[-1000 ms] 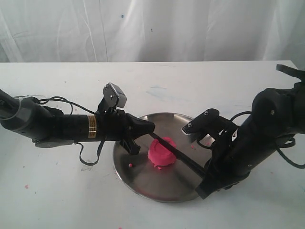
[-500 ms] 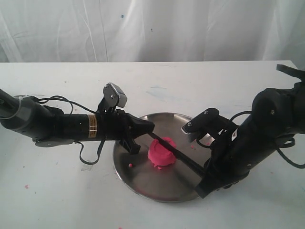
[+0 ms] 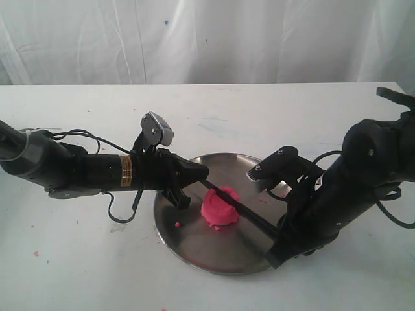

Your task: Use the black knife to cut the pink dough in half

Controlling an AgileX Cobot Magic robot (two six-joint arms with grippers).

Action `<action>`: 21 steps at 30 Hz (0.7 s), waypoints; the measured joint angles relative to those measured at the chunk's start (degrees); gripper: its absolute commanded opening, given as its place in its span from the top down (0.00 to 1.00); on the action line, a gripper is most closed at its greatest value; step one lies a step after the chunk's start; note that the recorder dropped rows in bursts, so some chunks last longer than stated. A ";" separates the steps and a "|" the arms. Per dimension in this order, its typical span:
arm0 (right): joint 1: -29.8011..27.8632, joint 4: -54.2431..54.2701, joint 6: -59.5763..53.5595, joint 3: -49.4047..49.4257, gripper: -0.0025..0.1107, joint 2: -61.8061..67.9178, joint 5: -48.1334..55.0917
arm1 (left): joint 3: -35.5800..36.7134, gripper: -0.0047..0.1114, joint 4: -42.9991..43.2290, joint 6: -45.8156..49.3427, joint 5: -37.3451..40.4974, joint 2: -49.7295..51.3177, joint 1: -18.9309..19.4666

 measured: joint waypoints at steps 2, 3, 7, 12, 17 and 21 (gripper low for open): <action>0.00 0.00 0.00 0.00 0.98 0.00 0.00 | 0.00 0.96 0.00 0.00 0.14 0.00 0.00; 0.00 0.00 0.00 0.00 0.98 0.00 -0.11 | 0.00 0.96 0.00 0.00 0.14 0.00 0.00; 0.00 0.00 0.00 0.00 0.98 0.00 -0.18 | 0.00 0.96 0.00 0.00 0.25 0.00 0.00; 0.00 0.19 0.00 0.00 0.98 0.00 -0.40 | 0.00 0.96 -0.22 -0.10 -0.40 0.83 0.00; 0.00 0.48 0.00 0.00 0.98 0.00 -0.61 | 0.00 0.96 -0.66 -0.10 -0.55 1.51 0.00; 0.00 0.48 0.00 0.00 0.98 0.00 -0.87 | 0.00 0.96 -0.66 -0.10 -0.09 1.65 0.00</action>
